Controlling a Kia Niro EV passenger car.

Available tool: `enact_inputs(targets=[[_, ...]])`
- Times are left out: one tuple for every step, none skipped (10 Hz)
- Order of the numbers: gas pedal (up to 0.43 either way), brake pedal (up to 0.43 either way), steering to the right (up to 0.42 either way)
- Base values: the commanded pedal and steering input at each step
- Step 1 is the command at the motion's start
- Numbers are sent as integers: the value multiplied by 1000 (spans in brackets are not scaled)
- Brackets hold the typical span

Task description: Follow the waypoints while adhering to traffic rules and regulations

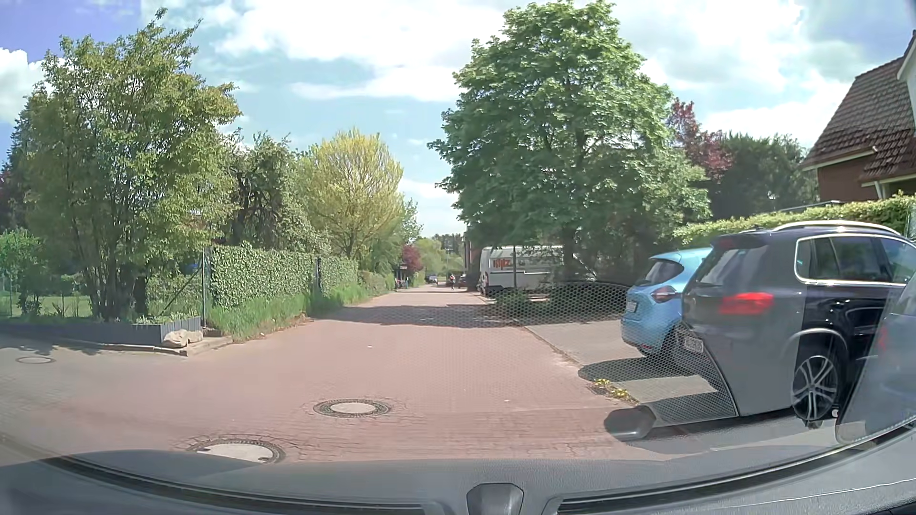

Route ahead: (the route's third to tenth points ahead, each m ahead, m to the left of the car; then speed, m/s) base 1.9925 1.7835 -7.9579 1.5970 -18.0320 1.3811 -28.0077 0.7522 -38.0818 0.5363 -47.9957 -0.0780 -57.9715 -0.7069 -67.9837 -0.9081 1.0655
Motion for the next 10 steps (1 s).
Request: enact_inputs(targets=[[0, 274, -23], [0, 268, -23], [0, 268, -23], [0, 268, -23], [0, 262, -22], [0, 256, -23], [0, 250, -22], [0, 250, -23], [0, 250, -23], [0, 250, -22]])
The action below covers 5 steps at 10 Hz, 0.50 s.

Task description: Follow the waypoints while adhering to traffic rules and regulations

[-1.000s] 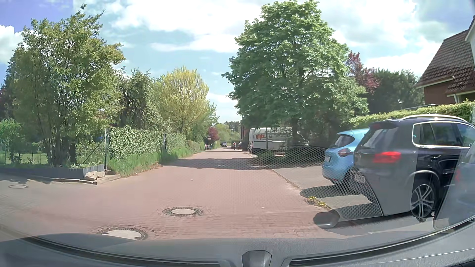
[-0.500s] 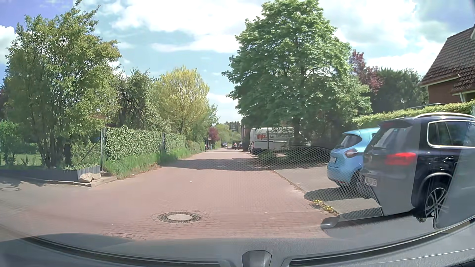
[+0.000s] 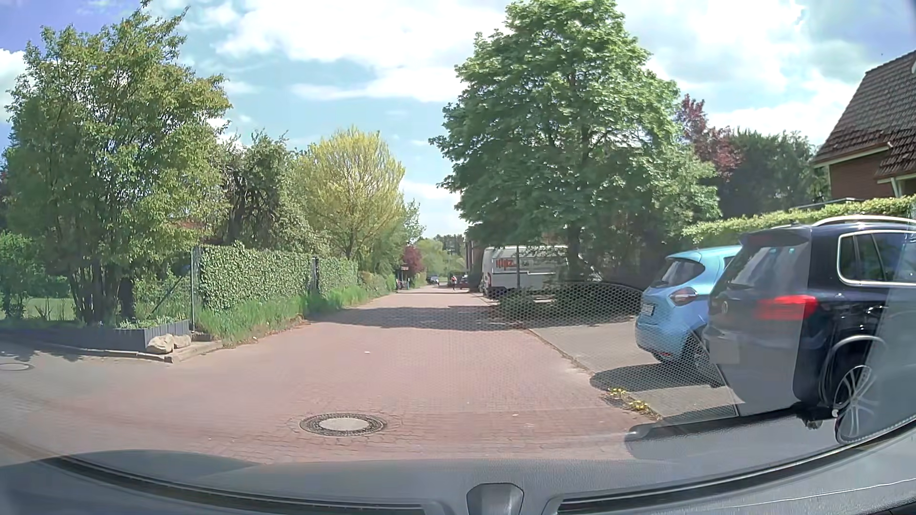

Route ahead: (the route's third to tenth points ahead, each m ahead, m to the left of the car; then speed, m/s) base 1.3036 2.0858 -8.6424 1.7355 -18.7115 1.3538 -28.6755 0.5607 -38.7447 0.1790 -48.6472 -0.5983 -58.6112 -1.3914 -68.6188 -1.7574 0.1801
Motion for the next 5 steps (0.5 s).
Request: enact_inputs(targets=[[0, 250, -23], [0, 250, -23], [0, 250, -23], [0, 250, -23], [0, 250, -23]])
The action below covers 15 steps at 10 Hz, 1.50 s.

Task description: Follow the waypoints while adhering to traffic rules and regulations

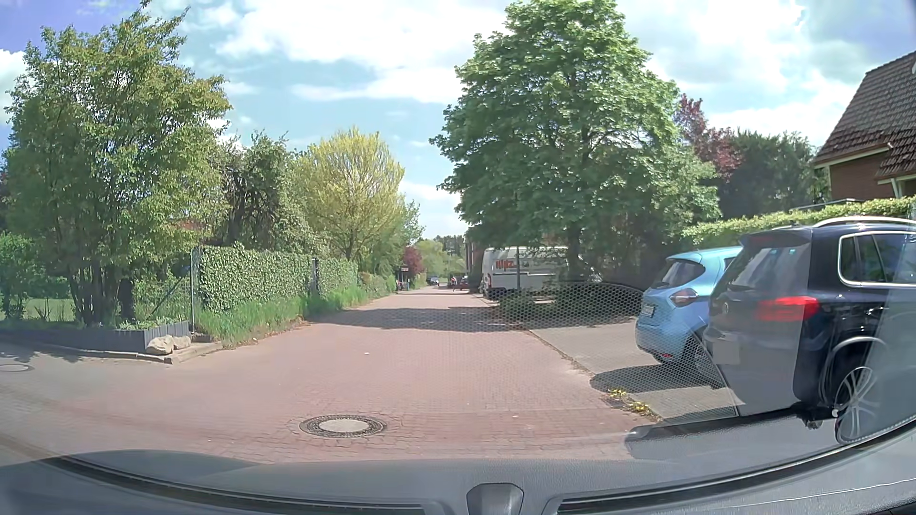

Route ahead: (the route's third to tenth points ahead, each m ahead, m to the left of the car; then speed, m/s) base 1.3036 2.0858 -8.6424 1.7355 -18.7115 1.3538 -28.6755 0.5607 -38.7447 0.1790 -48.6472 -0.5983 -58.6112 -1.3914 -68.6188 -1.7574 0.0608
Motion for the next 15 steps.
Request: enact_inputs(targets=[[0, 250, -23], [0, 250, -23], [0, 250, -23], [0, 250, -23], [0, 250, -23], [0, 250, -23], [0, 244, -23], [0, 244, -23], [0, 244, -23], [0, 244, -23], [0, 244, -22], [0, 244, -23], [0, 244, -23], [0, 244, -23], [0, 244, -23]])
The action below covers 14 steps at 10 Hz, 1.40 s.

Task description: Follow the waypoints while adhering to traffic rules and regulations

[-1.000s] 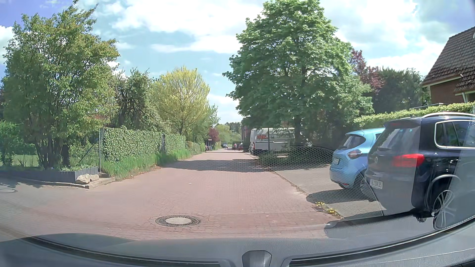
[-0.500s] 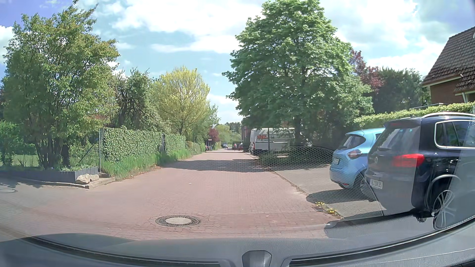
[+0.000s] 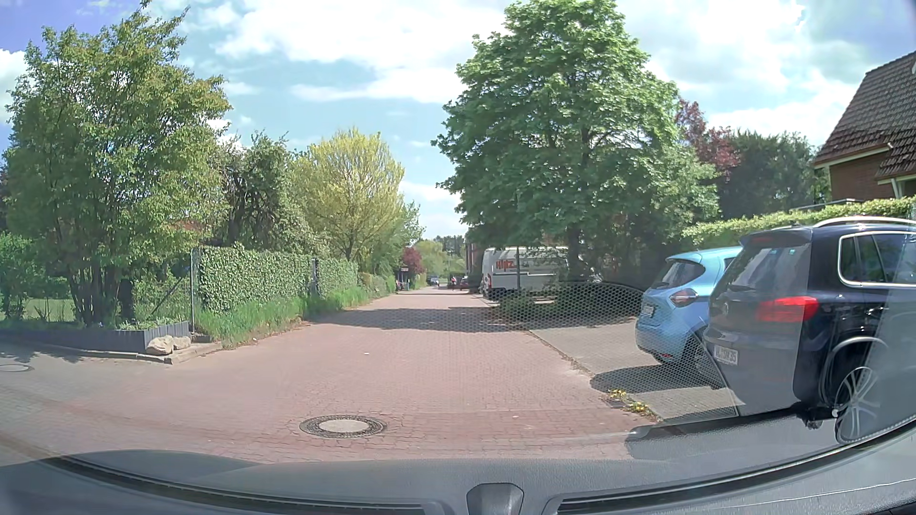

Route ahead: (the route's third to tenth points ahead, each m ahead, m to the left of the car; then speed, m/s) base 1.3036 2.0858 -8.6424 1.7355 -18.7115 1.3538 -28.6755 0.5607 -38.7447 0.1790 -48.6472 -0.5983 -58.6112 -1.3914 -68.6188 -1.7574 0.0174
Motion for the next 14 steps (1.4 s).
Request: enact_inputs(targets=[[0, 244, -23], [0, 244, -23], [0, 244, -23], [0, 244, -23], [0, 244, -23], [0, 244, -22], [0, 244, -23], [0, 244, -23], [0, 244, -22], [0, 244, -22], [0, 244, -23], [0, 244, -23], [0, 244, -22], [0, 244, -23]])
